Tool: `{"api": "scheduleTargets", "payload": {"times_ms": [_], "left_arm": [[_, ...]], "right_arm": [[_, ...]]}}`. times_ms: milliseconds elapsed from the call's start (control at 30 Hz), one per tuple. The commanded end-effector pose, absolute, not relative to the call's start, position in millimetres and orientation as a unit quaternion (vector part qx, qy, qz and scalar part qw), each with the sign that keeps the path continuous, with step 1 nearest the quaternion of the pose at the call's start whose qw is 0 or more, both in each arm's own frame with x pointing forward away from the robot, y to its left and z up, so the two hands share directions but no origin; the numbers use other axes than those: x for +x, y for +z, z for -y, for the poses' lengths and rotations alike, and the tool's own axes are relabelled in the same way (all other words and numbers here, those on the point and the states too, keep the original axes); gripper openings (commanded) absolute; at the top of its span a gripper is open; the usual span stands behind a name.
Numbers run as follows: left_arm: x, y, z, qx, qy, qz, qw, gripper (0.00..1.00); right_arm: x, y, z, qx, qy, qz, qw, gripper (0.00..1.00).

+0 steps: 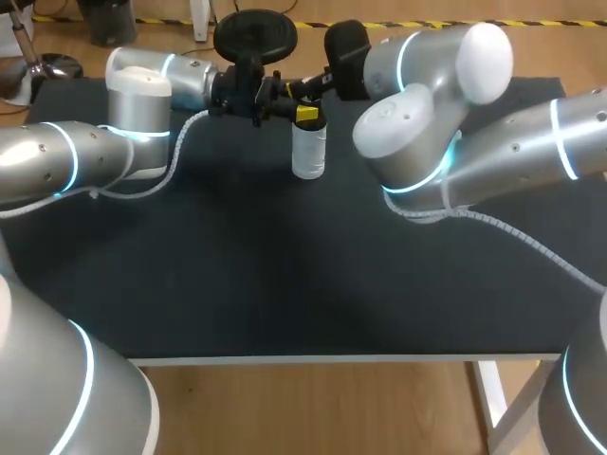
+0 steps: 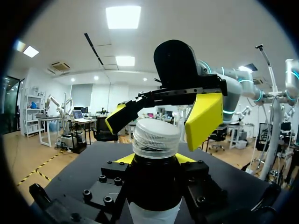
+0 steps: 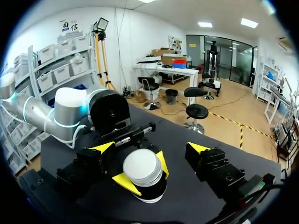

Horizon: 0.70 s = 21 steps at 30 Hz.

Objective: Unscrew the bottle cap

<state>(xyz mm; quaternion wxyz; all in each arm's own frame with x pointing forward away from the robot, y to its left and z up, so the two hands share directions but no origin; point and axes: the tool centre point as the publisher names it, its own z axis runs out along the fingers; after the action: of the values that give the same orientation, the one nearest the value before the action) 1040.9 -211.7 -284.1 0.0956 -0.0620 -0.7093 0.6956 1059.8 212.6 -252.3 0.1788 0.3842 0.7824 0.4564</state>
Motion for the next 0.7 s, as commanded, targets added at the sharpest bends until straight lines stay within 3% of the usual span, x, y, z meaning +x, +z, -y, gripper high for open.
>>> {"api": "scheduleTargets", "payload": {"times_ms": [33, 200, 233, 300, 367, 400, 433, 700], "left_arm": [[1043.2, -285.1, 212.6, -0.063, 0.696, 0.709, 0.098, 0.00], [1043.2, -285.1, 212.6, -0.063, 0.696, 0.709, 0.098, 0.00], [1043.2, -285.1, 212.6, -0.063, 0.696, 0.709, 0.098, 0.00], [1043.2, -285.1, 212.6, -0.063, 0.696, 0.709, 0.098, 0.00], [1043.2, -285.1, 212.6, -0.063, 0.696, 0.709, 0.098, 0.00], [1043.2, -285.1, 212.6, -0.063, 0.696, 0.709, 0.098, 0.00], [1043.2, -285.1, 212.6, -0.063, 0.696, 0.709, 0.098, 0.00], [1043.2, -285.1, 212.6, -0.063, 0.696, 0.709, 0.098, 0.00]], "right_arm": [[1055.4, -250.0, -211.3, 0.388, 0.448, -0.784, 0.184, 1.00], [1054.0, -249.1, -210.6, 0.387, 0.442, -0.786, 0.193, 1.00], [1053.6, -249.0, -210.7, 0.387, 0.441, -0.787, 0.194, 0.78], [1052.8, -248.9, -211.4, 0.386, 0.440, -0.788, 0.193, 0.49], [1051.7, -249.0, -212.2, 0.385, 0.439, -0.789, 0.193, 0.34], [1051.2, -249.1, -212.5, 0.385, 0.438, -0.789, 0.193, 0.11], [1050.6, -249.2, -212.9, 0.385, 0.438, -0.789, 0.192, 0.00], [1045.5, -247.5, -212.2, 0.381, 0.438, -0.791, 0.190, 0.00]]}}
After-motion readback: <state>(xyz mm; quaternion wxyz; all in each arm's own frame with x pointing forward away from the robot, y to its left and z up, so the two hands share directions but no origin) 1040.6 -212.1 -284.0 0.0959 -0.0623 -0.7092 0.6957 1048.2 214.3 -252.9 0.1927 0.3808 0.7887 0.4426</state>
